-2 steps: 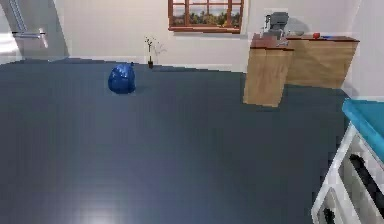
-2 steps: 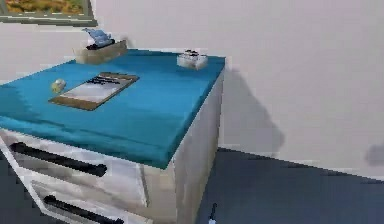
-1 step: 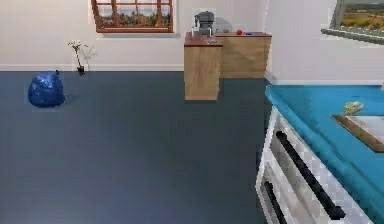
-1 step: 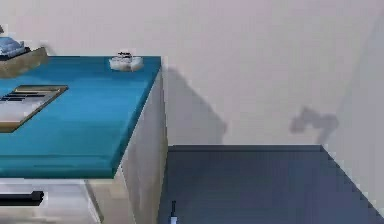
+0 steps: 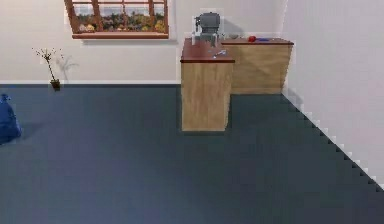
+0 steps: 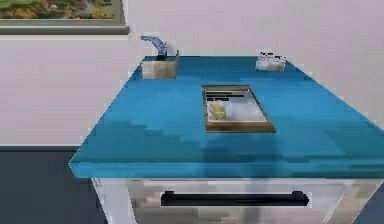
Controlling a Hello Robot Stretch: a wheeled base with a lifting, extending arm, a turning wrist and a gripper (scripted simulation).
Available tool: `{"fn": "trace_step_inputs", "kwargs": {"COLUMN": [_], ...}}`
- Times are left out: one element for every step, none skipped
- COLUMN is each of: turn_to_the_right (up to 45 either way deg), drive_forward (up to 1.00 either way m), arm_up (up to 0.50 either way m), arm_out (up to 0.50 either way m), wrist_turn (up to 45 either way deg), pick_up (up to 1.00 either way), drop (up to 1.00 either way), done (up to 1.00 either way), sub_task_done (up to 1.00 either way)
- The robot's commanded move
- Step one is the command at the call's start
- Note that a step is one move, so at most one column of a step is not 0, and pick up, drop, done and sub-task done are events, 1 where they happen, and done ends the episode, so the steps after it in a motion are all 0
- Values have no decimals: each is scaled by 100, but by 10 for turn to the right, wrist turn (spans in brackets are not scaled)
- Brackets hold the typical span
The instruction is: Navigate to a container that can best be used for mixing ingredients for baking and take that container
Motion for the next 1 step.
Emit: {"fn": "trace_step_inputs", "kwargs": {"turn_to_the_right": [0], "drive_forward": [45], "arm_up": [0], "arm_out": [0], "wrist_turn": [0], "pick_up": [0], "drop": [0], "done": [0], "sub_task_done": [0]}}
